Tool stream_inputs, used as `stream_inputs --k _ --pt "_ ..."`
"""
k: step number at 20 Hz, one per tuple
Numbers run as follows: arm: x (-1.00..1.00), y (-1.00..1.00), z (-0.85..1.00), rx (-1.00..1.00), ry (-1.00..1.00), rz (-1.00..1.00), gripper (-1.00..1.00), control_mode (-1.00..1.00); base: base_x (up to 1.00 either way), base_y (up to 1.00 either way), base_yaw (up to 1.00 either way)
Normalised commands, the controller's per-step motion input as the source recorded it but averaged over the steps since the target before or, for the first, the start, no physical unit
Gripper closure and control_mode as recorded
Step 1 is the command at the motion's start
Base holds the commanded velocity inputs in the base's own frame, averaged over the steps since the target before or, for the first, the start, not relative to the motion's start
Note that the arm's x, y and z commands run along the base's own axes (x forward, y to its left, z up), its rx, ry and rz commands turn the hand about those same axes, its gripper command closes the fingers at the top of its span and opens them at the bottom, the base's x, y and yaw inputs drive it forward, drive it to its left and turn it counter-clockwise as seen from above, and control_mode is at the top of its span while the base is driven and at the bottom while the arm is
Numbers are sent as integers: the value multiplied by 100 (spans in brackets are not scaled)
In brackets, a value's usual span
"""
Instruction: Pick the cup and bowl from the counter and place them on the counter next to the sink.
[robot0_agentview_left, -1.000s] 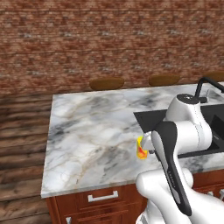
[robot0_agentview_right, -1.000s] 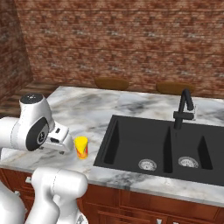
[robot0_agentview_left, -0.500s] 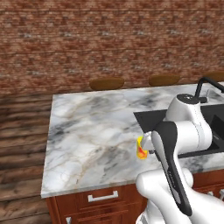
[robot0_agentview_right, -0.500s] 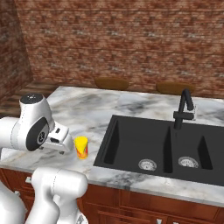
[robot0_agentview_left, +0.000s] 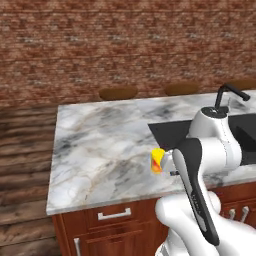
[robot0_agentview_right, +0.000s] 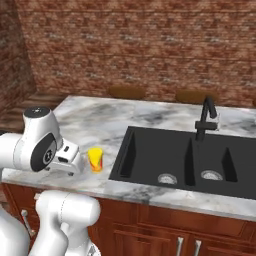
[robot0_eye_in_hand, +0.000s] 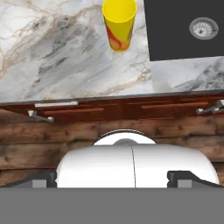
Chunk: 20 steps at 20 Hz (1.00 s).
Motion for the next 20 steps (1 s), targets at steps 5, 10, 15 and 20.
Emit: stream_inputs --k 5,10,15,20 --pt "0 0 0 0 0 0 -100 100 -61 -22 -14" --pt "0 0 0 0 0 0 -100 100 11 0 -48" --pt "0 0 0 0 0 0 -100 100 22 -15 -73" --pt "0 0 0 0 0 0 -100 100 22 -23 -81"
